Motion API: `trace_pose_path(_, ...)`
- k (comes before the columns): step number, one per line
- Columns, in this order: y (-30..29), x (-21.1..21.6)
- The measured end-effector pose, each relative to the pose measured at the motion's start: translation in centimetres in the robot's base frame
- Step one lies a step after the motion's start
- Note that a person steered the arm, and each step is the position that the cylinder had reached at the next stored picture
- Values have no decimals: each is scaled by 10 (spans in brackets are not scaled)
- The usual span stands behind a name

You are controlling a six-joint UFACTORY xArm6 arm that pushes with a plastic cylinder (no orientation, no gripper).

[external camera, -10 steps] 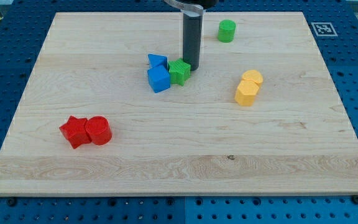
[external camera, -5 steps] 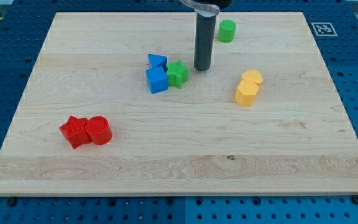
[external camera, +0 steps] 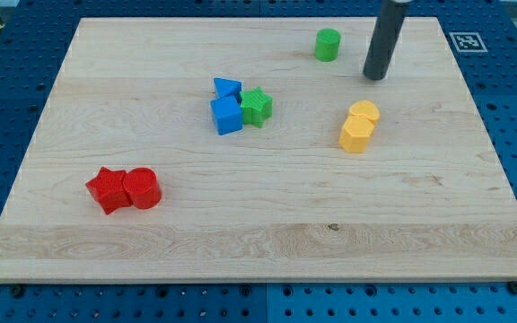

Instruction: Locate your hand at the top side of the green circle

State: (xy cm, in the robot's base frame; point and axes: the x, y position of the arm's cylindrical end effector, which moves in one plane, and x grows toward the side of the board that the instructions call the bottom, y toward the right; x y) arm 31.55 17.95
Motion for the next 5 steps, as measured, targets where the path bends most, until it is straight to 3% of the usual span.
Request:
trace_pose_path(2, 32, -82)
trace_pose_path(3, 18, -113)
trace_pose_path(5, -41, -116)
